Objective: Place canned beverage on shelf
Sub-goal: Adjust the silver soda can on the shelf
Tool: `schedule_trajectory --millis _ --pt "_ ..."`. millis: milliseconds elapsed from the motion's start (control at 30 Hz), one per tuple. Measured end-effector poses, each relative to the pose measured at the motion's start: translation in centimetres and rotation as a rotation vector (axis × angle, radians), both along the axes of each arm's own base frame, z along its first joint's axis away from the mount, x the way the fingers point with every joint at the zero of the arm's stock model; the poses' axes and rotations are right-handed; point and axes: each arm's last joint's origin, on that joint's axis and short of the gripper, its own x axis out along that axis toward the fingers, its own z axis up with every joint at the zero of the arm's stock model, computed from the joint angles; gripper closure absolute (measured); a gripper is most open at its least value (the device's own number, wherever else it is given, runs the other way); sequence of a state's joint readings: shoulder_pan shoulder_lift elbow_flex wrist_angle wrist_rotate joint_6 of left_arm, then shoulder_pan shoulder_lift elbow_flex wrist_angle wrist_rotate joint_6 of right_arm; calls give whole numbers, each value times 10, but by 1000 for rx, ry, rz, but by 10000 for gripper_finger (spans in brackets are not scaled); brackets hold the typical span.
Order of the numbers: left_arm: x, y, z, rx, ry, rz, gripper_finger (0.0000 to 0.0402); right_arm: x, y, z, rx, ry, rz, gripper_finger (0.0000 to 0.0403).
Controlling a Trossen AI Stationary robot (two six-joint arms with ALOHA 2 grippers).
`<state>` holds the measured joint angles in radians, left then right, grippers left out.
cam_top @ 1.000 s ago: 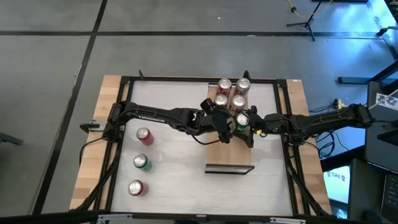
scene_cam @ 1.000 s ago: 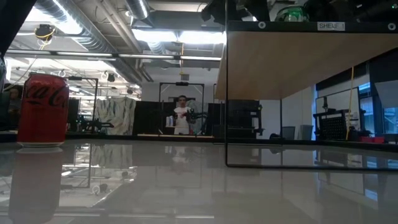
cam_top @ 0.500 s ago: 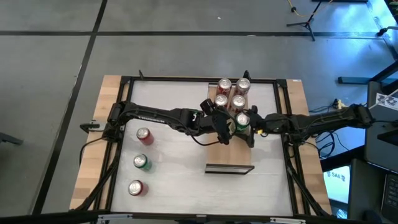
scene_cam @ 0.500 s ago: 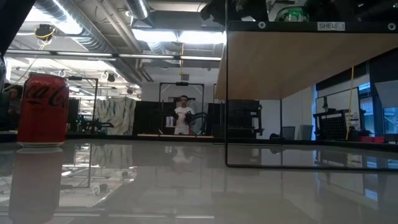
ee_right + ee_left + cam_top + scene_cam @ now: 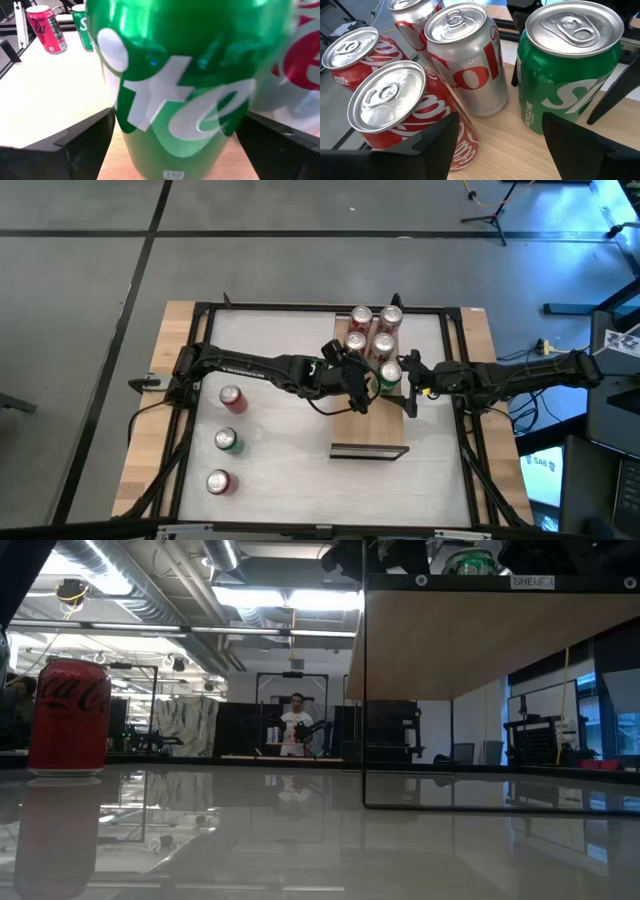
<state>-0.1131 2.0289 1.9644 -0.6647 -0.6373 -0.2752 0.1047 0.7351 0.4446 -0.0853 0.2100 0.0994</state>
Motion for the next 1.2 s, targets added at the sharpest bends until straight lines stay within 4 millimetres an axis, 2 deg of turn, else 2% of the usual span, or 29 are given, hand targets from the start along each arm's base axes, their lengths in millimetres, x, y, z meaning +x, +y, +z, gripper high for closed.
schedule_trajectory --millis 567,767,967,1200 --pt "0 0 0 0 0 1 127 -34 -4 5 -7 25 -8 6" --pt "0 0 0 -1 -1 1 127 -47 -7 6 -29 27 -61 6" --pt "0 0 0 -1 0 1 127 -59 -12 10 -86 -10 -211 6" --pt "0 0 0 0 -1 1 127 -65 -22 14 -230 -33 -535 6"
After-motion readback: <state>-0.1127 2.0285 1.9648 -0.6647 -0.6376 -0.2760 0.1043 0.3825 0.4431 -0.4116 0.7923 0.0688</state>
